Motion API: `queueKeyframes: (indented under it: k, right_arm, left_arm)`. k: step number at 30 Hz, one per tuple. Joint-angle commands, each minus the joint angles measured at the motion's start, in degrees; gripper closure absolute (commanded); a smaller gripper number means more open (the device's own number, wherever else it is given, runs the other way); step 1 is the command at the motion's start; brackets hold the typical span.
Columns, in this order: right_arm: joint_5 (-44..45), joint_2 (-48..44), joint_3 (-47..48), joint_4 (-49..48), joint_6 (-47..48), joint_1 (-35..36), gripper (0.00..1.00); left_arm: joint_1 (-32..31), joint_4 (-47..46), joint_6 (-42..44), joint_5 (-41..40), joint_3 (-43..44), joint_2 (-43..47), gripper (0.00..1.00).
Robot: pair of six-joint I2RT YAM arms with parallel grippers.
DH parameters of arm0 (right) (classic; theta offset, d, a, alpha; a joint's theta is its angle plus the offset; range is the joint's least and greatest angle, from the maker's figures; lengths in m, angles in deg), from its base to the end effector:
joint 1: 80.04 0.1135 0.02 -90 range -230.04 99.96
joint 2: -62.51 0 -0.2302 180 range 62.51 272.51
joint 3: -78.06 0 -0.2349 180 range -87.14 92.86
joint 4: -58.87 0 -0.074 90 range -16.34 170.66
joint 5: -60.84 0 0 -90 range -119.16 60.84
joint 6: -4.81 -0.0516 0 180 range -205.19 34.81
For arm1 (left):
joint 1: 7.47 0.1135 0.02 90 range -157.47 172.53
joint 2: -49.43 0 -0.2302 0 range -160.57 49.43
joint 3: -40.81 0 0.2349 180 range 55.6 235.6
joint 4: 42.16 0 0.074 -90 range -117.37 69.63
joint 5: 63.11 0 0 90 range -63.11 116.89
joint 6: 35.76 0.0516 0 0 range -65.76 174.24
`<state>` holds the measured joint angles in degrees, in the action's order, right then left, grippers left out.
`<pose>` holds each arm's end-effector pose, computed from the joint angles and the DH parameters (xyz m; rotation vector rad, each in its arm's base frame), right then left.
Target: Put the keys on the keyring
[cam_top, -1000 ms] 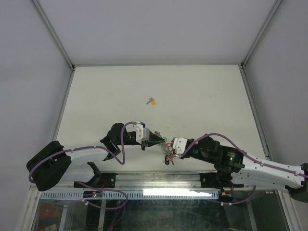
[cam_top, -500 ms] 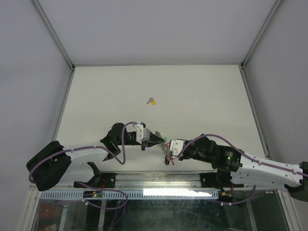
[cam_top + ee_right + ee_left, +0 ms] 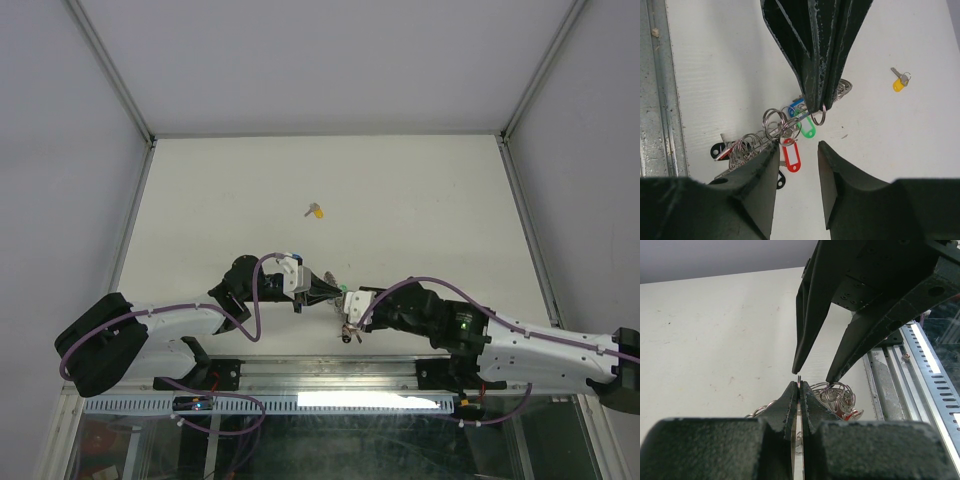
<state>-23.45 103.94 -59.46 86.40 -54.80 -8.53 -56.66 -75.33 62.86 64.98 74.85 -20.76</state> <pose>0.0665 0.1828 0.2142 -1.5502 1.3389 0.3495 0.1368 -0.2071 0.1856 1.2614 1.1743 -1.0693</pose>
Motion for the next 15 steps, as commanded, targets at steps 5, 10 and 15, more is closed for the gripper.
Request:
queueKeyframes:
  k: [5, 10, 15]
  right_arm:
    - [0.0, 0.43, -0.02, -4.53, 0.45, 0.04, 0.61]
    - [0.19, -0.09, -0.27, -5.74, 0.37, 0.04, 0.63]
    - [1.06, -0.94, -0.37, -6.14, 0.28, 0.05, 0.68]
  left_arm:
    - [-0.38, -2.47, 1.57, 1.9, 2.02, 0.42, 1.0]
    - [-0.39, -2.43, 1.57, 1.89, 2.09, 0.31, 1.0]
    - [-0.43, -2.41, 1.49, 1.86, 2.11, 0.29, 1.0]
